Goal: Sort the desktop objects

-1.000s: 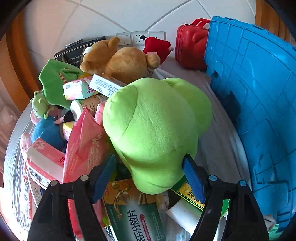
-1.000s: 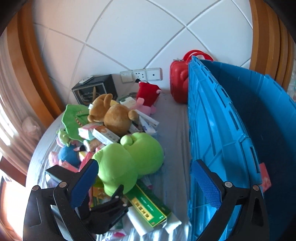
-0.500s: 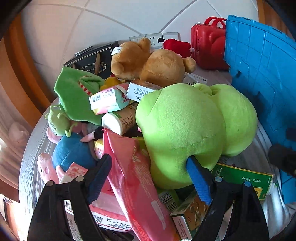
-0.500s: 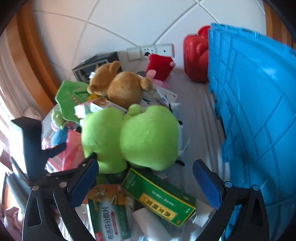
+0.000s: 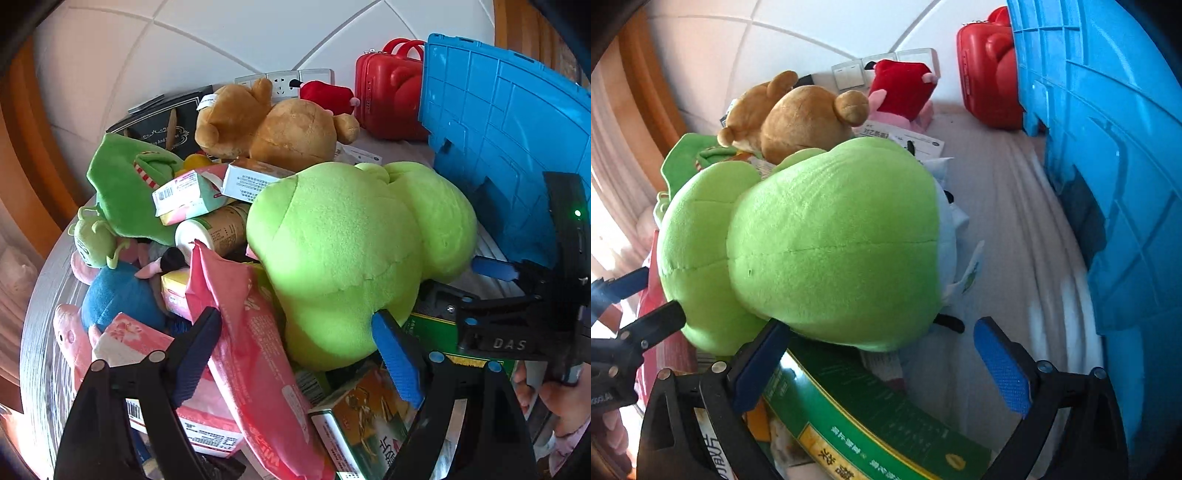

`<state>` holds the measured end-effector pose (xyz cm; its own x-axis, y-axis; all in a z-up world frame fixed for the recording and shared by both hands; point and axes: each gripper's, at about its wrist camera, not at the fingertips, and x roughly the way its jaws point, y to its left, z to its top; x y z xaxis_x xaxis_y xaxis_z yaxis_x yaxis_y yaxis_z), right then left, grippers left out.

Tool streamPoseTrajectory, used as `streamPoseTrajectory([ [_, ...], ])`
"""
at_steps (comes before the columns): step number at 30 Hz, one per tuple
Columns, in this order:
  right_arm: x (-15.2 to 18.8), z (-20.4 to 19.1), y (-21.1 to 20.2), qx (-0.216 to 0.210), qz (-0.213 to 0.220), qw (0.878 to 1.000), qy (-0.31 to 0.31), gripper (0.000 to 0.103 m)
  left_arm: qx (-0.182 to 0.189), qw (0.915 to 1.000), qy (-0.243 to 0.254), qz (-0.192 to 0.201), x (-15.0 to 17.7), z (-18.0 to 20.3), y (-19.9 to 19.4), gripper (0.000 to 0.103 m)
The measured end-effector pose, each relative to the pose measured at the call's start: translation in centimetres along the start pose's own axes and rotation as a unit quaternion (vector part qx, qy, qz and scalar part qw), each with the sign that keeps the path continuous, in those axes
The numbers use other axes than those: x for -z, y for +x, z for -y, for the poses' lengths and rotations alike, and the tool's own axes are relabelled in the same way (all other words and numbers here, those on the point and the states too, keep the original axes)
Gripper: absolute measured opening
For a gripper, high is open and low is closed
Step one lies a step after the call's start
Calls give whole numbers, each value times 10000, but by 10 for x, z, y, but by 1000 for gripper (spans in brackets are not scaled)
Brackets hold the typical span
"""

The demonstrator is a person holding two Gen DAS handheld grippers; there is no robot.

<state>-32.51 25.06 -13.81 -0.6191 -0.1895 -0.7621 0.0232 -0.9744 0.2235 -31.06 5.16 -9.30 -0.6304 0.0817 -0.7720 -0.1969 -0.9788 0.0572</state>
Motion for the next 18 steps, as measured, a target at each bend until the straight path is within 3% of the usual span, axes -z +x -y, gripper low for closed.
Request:
streamPoseTrajectory([
  [3,0,-5,2,-314,-15,9995,-4,85,-233,9996,176,-22,1,13,5,84],
  [6,2,-11,2,-219,-24,9996,-159,84,-444,9985,302,-41,-3,19,9,86],
  [13,3,-12,7,-247,-101,9996,-4,77,-276,9993,223,-103,-3,10,0,89],
  [18,0,-18,3,-571,-146,9982,90,72,-328,9989,338,-54,-8,18,-4,89],
])
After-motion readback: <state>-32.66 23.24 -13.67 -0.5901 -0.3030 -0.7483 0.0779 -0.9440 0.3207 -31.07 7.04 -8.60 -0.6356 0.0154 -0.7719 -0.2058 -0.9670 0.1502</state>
